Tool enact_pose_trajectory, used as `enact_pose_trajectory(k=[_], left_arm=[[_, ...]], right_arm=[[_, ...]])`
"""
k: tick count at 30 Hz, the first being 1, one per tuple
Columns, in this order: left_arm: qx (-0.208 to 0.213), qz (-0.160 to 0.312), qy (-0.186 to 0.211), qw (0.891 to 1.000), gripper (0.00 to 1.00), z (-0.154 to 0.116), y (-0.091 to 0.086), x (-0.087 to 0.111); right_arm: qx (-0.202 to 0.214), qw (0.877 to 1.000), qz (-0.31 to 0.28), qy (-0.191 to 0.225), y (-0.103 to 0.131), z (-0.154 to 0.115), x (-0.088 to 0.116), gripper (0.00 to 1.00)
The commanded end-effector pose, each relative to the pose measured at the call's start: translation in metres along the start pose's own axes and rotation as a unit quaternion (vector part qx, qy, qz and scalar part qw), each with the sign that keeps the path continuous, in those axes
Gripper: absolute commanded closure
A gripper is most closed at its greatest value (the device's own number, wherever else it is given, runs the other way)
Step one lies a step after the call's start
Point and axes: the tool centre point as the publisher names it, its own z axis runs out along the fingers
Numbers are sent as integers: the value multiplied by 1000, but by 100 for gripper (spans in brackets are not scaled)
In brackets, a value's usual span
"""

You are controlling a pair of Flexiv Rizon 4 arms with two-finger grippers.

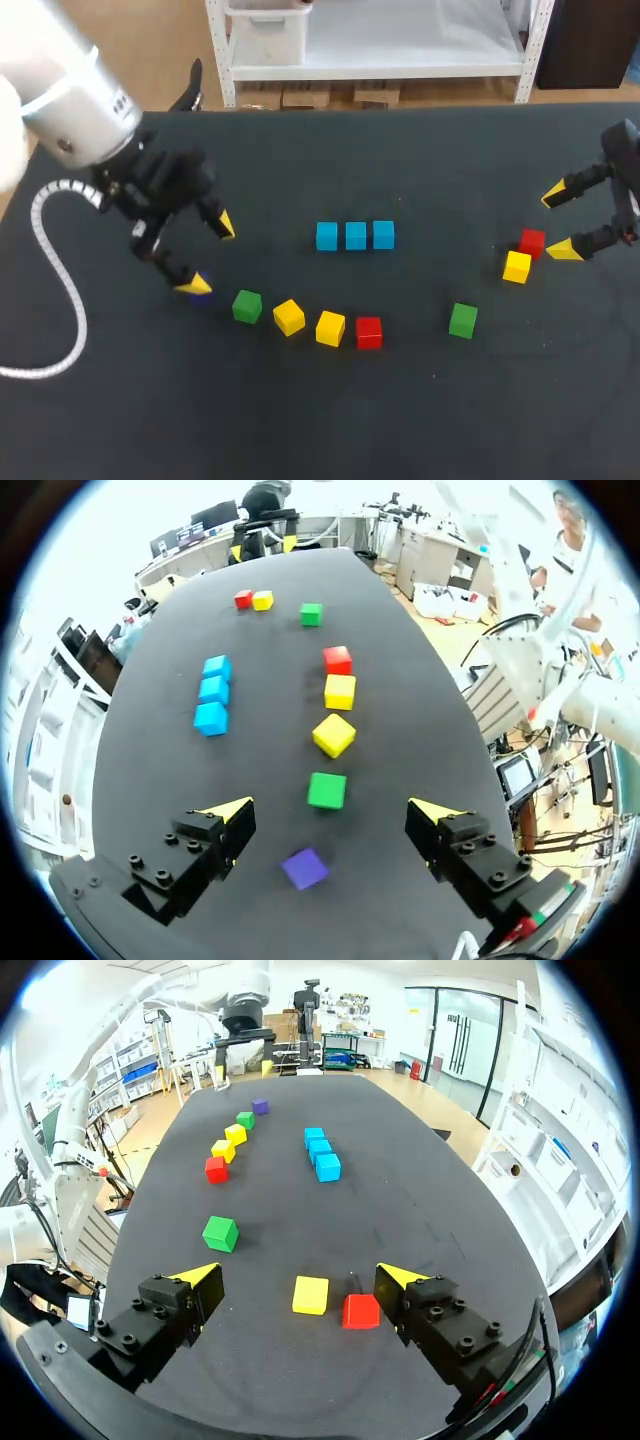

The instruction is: Place the blue cubes, place green cubes on the blue cubes, place the yellow cubes on the green cubes, then place the red cubes on the yellow cubes, and place purple cube on the red cubes.

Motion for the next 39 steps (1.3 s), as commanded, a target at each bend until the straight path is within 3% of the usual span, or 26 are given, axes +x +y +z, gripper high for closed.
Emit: enact_pose_trajectory(k=[1,8,18,39], left_arm=[[-5,11,-1,1000,0,14,-13,1],[16,36,4,999,0,37,-24,-2],[25,34,11,999,0,55,-23,-2],[23,49,42,998,0,82,5,11]], right_arm=[[0,1000,0,-1,-1,1,0,0],[0,1000,0,-1,-1,1,0,0],[0,1000,0,-1,-1,1,0,0],[0,1000,0,-1,-1,1,0,0]])
